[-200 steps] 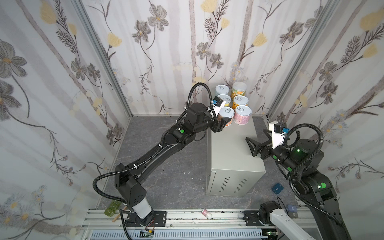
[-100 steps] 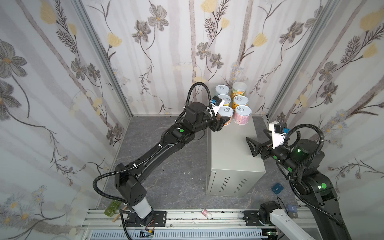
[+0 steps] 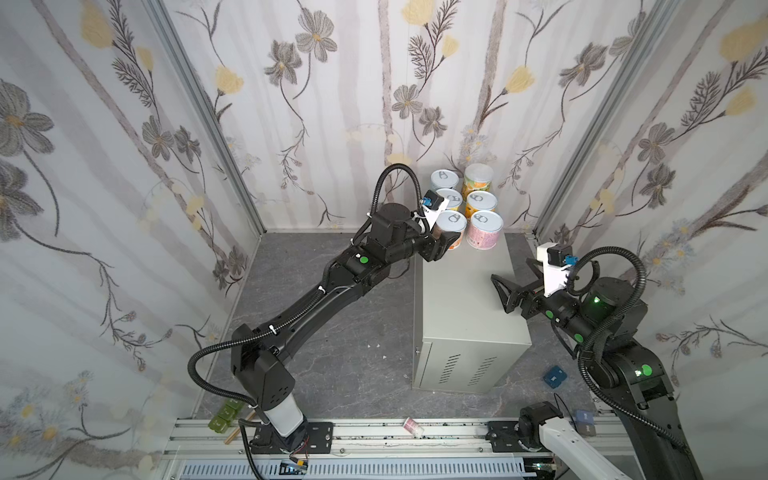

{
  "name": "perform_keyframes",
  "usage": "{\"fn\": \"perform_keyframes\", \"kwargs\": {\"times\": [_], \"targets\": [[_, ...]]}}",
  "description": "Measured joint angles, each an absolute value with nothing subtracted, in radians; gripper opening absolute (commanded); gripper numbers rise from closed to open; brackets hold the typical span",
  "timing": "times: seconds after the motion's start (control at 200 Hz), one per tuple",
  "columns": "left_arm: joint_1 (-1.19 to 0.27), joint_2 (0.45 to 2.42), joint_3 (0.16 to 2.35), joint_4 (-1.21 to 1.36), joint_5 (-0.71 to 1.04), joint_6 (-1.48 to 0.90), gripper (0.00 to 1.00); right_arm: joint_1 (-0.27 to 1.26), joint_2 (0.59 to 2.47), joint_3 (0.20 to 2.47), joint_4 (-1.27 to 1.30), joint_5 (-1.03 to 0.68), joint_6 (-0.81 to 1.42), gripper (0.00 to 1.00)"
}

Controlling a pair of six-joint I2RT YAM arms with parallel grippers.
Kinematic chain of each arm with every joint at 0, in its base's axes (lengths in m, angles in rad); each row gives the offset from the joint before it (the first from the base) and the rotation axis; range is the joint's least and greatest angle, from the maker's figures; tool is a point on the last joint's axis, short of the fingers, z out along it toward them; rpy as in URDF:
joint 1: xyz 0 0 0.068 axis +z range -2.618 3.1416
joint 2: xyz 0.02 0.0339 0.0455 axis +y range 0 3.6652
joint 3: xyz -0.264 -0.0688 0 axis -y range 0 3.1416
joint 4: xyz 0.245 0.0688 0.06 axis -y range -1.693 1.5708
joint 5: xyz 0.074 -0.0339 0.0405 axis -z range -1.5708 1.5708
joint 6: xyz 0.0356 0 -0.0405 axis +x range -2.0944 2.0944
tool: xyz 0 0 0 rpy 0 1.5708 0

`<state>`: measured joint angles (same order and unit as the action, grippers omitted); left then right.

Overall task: Place and organize the canned foods onto the counter
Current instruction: 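Push the orange-labelled can into the cluster beside the pink can with the left gripper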

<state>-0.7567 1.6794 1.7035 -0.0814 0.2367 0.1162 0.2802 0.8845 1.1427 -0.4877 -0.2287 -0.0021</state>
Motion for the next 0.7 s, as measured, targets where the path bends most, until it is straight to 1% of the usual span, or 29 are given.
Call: {"fn": "perform_keyframes", "kwargs": {"times": [0.699], "targets": [[-0.747,1.694,1.710,-0.066,0.245,0.116,0.64,0.280,0.887,1.145,-0.488,-0.229,-0.009,1.00]]}}
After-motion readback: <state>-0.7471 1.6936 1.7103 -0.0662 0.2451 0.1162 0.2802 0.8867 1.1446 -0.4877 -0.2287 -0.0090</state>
